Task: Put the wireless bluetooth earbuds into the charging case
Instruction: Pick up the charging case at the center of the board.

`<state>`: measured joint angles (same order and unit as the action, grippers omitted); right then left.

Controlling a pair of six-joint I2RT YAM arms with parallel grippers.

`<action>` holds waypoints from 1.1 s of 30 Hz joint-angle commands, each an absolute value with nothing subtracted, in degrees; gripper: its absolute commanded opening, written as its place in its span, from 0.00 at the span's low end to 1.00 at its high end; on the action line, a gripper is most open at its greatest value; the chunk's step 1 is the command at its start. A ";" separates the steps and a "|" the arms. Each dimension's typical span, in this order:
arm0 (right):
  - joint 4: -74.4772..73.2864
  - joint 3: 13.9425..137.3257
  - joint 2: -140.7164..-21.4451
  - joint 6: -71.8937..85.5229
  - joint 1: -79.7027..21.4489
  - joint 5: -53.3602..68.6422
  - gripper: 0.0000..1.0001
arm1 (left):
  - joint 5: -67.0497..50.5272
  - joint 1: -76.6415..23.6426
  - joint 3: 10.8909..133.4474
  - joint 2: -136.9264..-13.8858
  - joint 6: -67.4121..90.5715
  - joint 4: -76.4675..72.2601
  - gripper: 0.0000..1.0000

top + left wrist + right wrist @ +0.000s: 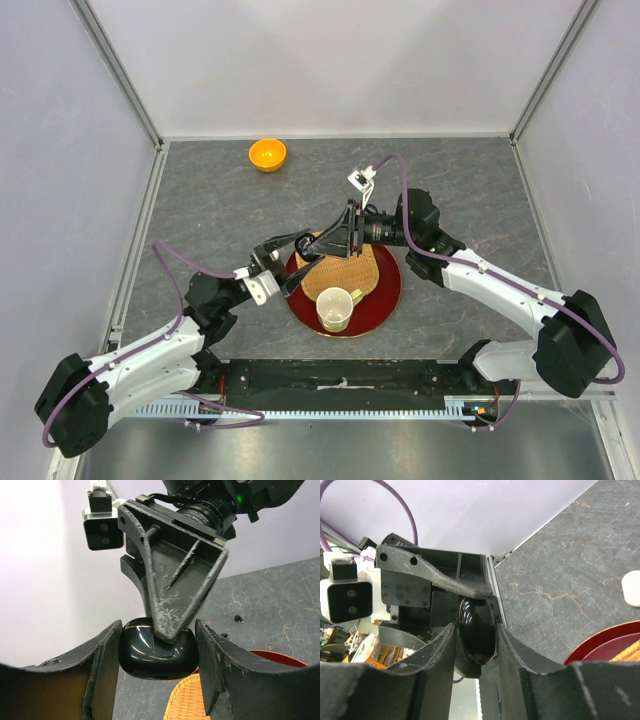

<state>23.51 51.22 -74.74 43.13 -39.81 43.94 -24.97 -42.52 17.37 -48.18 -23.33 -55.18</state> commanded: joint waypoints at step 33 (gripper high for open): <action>-11.76 62.40 -73.65 8.98 -34.37 51.15 0.00 | -12.61 -42.72 26.15 -37.79 -9.17 -26.31 0.90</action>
<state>-2.00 58.78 -75.16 20.62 -34.00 47.94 -23.05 -42.87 17.89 -37.01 -19.77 -38.70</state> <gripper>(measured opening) 0.304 0.866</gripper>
